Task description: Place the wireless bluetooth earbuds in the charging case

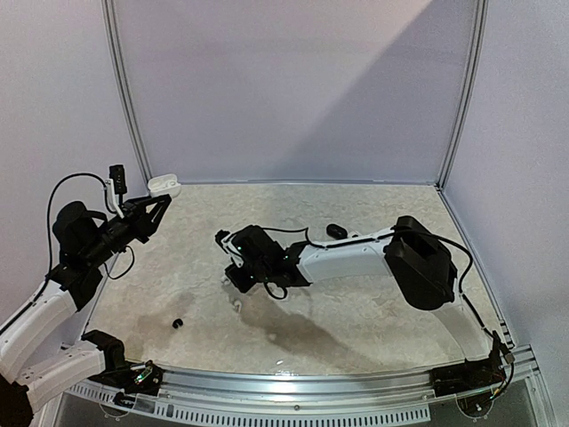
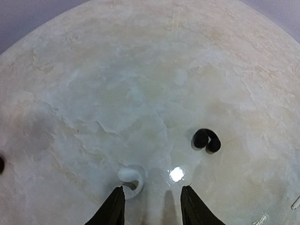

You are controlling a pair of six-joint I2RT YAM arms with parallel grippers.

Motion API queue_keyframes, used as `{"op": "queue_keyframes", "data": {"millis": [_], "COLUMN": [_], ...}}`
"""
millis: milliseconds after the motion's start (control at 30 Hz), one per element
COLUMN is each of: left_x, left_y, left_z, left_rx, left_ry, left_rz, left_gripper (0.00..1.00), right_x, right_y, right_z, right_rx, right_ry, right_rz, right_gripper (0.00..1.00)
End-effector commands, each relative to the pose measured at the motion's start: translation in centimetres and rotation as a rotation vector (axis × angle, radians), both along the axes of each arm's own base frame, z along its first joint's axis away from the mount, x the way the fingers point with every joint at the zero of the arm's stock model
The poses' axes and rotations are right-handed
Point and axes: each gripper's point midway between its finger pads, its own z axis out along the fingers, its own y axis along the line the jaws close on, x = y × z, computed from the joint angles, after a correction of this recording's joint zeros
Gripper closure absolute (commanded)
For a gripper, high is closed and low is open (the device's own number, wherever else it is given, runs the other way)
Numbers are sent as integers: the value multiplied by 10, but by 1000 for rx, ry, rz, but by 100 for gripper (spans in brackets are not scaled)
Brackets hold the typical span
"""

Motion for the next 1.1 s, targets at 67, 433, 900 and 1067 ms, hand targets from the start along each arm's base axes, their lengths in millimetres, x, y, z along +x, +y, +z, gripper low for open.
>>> {"op": "queue_keyframes", "data": {"millis": [67,433,900,1067], "left_x": [-2,-1,-1,-1], "left_y": [1,0,-1,-1], "left_z": [5,6,7,5], "left_rx": [7,4,5,6], "left_ry": [-29,-29,-36,-31], "left_rz": [-1,-6,-13,-13], "left_gripper": [100,100,100,100], "right_x": [9,7,-7,-11], "right_y": [18,14,18,20], "right_z": [22,-20,-42,-42], "right_rx": [82,17,-3,-4], "right_ry": [88,198,261,270], "right_rz": [-42,-47,10,33], "right_gripper": [63,69,72,76]}}
